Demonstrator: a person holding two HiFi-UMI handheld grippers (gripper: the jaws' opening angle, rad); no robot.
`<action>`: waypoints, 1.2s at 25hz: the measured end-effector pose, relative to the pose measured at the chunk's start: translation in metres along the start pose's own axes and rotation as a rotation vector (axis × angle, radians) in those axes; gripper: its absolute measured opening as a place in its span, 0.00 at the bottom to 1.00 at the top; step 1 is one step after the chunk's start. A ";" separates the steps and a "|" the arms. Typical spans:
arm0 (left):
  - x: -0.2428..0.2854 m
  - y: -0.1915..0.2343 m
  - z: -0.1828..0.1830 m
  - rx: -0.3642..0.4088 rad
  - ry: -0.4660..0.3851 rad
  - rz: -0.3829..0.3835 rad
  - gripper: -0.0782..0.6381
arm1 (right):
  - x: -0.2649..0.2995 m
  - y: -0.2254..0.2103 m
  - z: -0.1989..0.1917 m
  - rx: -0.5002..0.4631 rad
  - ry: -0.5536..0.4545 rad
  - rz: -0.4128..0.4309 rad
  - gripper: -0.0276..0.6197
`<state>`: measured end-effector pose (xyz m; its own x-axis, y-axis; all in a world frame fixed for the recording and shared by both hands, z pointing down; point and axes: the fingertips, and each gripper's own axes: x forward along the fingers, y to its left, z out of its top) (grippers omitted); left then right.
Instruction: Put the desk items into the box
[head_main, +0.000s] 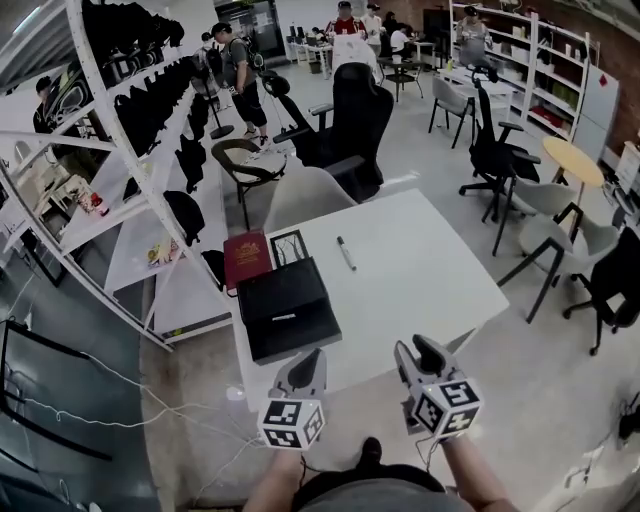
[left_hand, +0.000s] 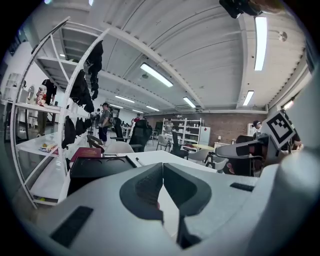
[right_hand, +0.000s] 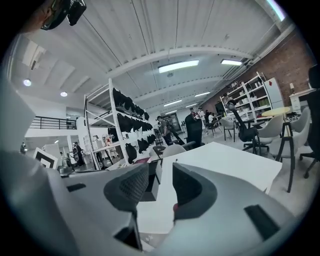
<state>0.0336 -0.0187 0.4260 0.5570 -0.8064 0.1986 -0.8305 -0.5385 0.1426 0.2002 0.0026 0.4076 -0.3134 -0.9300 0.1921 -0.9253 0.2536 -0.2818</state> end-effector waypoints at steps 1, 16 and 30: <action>0.005 0.001 0.000 -0.001 0.000 0.007 0.12 | 0.005 -0.003 0.001 -0.002 0.005 0.008 0.27; 0.039 0.018 0.003 -0.017 0.035 0.085 0.12 | 0.074 -0.020 0.002 0.001 0.071 0.090 0.27; 0.083 0.075 0.011 -0.049 0.060 0.066 0.12 | 0.176 -0.036 0.003 -0.034 0.130 0.032 0.27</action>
<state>0.0173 -0.1286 0.4426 0.5019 -0.8229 0.2664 -0.8648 -0.4709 0.1746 0.1788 -0.1710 0.4482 -0.3659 -0.8795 0.3043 -0.9204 0.2936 -0.2582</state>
